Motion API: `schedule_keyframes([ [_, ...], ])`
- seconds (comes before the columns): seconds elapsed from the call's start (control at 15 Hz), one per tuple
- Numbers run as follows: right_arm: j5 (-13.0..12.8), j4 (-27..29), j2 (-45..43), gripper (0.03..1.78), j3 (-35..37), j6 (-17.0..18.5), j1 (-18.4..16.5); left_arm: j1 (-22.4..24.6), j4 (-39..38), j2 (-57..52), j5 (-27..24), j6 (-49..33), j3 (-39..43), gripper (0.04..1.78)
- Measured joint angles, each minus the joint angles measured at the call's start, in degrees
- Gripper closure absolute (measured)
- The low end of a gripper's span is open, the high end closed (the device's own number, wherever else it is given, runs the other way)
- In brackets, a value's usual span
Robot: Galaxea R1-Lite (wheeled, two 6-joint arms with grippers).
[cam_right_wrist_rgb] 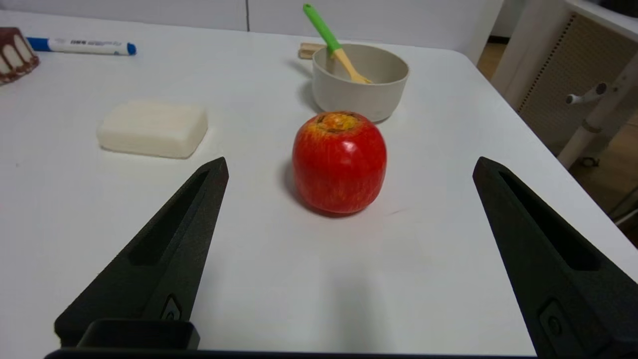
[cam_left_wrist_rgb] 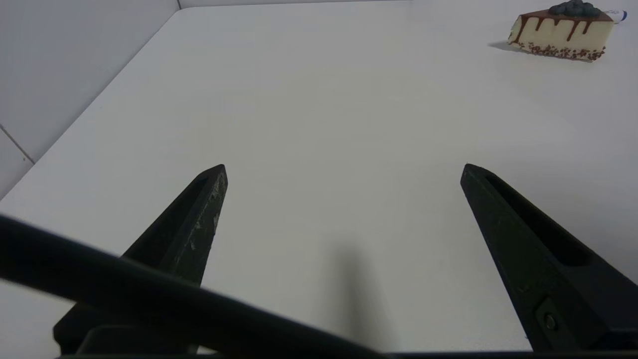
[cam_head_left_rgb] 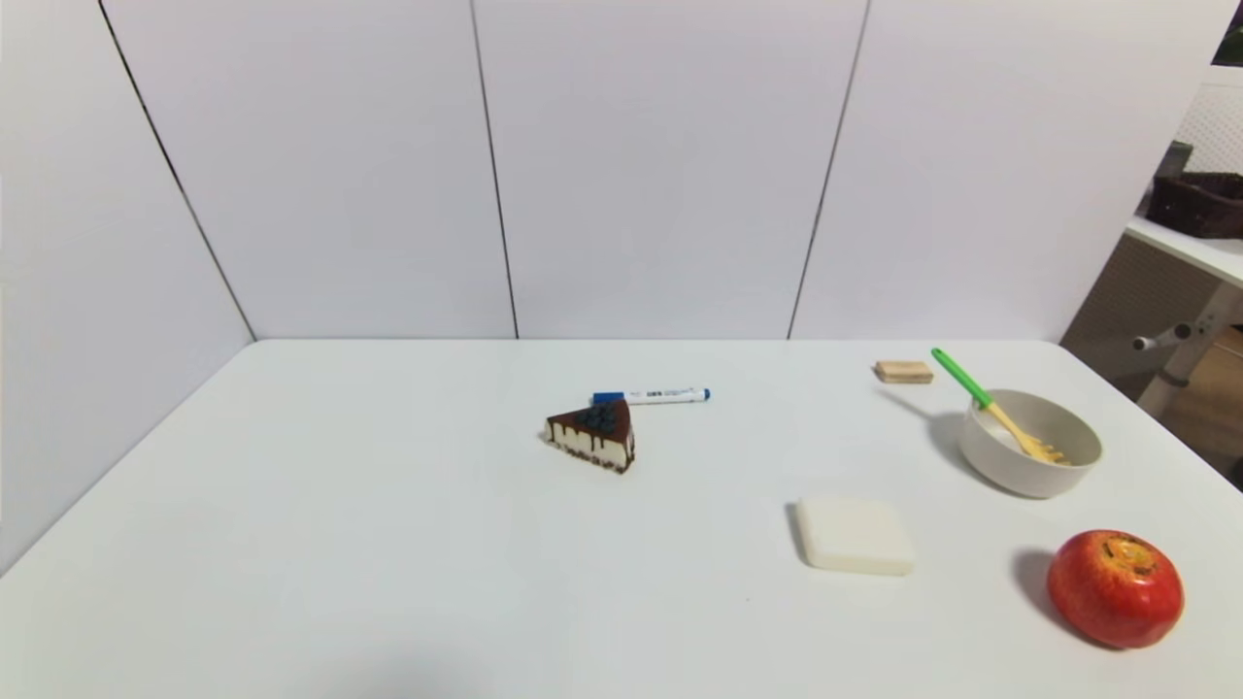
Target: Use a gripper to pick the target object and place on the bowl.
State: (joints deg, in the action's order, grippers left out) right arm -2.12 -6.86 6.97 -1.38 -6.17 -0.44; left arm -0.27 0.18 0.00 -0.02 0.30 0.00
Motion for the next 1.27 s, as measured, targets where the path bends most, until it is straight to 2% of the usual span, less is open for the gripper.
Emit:
schedule_keyframes([
  [0.13,4.4,3.3,-3.9,0.12,1.0,-0.1,0.2,0.0,0.0,0.0,0.0,0.0,0.0,0.13],
  [0.2,4.6,5.5,-5.0,0.12,1.2,-0.2,0.3,0.0,0.0,0.0,0.0,0.0,0.0,0.13],
  [0.27,4.5,7.2,-5.7,0.12,1.3,-0.1,0.3,0.0,0.0,0.0,0.0,0.0,0.0,0.13],
  [1.27,3.7,7.2,-7.1,0.12,1.4,0.6,0.3,0.0,0.0,0.0,0.0,0.0,0.0,0.13],
])
